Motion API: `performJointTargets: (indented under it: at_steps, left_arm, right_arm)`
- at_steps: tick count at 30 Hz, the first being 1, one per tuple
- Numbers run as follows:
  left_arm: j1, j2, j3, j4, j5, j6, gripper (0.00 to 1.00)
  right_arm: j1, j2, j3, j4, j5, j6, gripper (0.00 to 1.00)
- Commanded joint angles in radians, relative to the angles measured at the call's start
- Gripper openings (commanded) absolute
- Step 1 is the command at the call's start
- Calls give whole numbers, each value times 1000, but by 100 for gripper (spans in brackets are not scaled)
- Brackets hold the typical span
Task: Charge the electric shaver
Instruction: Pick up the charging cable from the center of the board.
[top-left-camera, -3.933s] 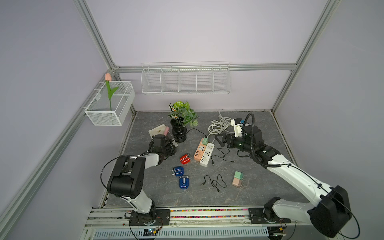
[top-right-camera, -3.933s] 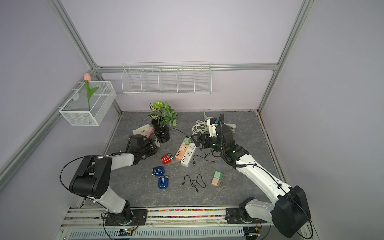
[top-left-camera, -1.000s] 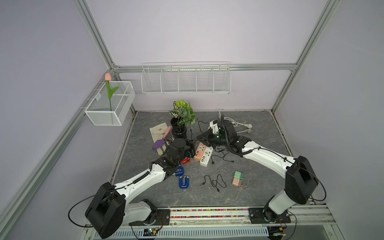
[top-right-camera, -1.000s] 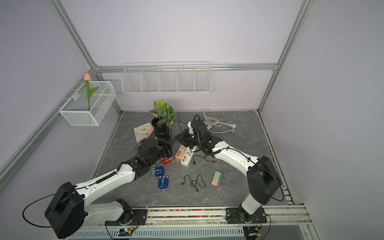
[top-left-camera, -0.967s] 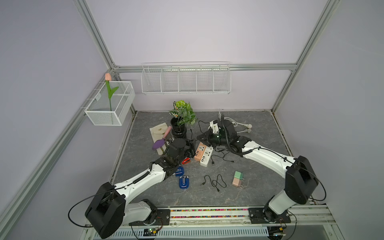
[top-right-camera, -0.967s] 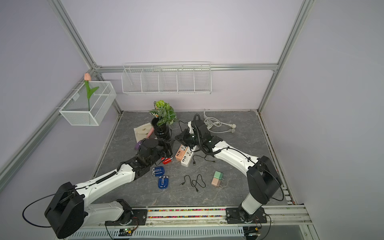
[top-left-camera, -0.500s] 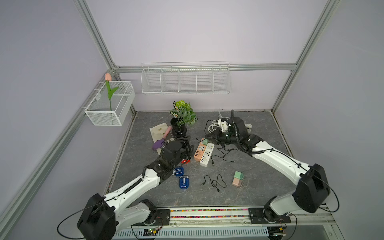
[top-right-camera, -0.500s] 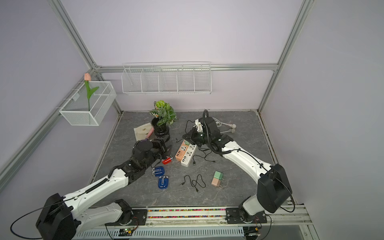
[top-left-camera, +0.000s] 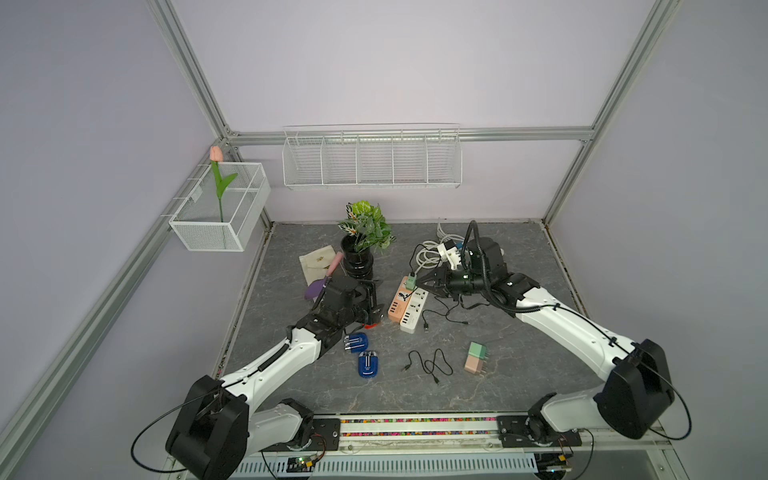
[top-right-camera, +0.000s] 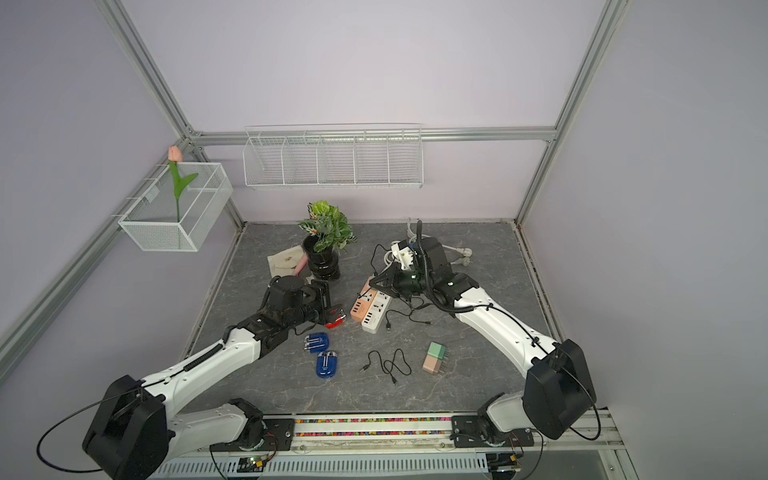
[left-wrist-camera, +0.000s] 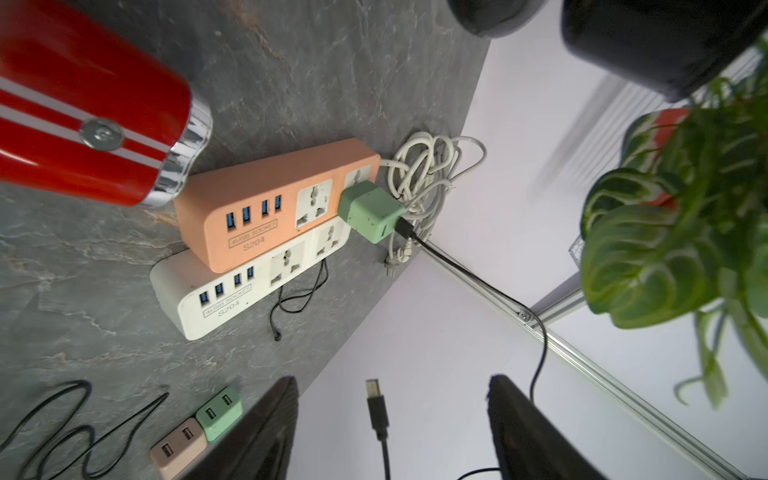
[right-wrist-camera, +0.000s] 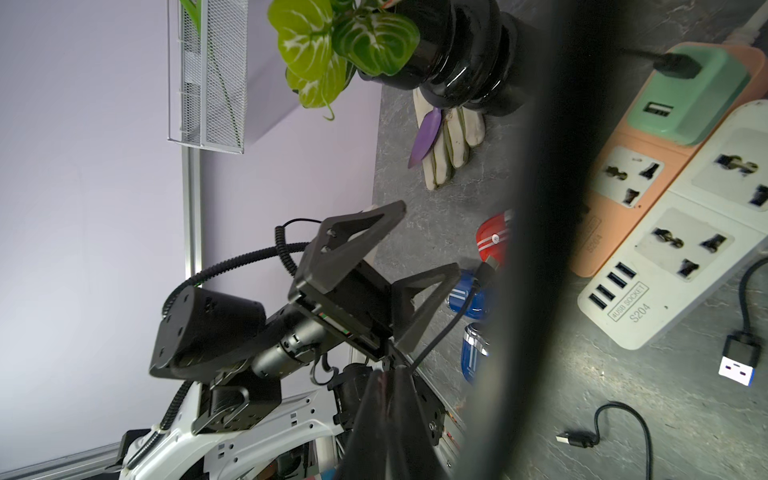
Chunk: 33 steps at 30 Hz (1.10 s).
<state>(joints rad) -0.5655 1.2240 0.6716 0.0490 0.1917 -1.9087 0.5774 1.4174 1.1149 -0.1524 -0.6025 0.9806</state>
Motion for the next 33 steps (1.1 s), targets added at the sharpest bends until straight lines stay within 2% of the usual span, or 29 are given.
performJointTargets:
  at_steps: [1, 6, 17, 24, 33]
  left_arm:
    - [3, 38, 62, 90, 74, -52, 73]
    - [-22, 116, 77, 200, 103, -102, 66]
    - [-34, 118, 64, 180, 108, -118, 47]
    - [-33, 119, 59, 163, 114, -113, 28]
    - [-32, 86, 48, 129, 63, -113, 3]
  right_arm:
    - [-4, -13, -26, 60, -46, 18, 7]
    - [-4, -21, -33, 76, -47, 31, 7]
    - [-7, -29, -49, 108, -44, 57, 7]
    - [-10, -28, -50, 115, -48, 61, 7]
    - [-24, -51, -72, 109, -48, 61, 6]
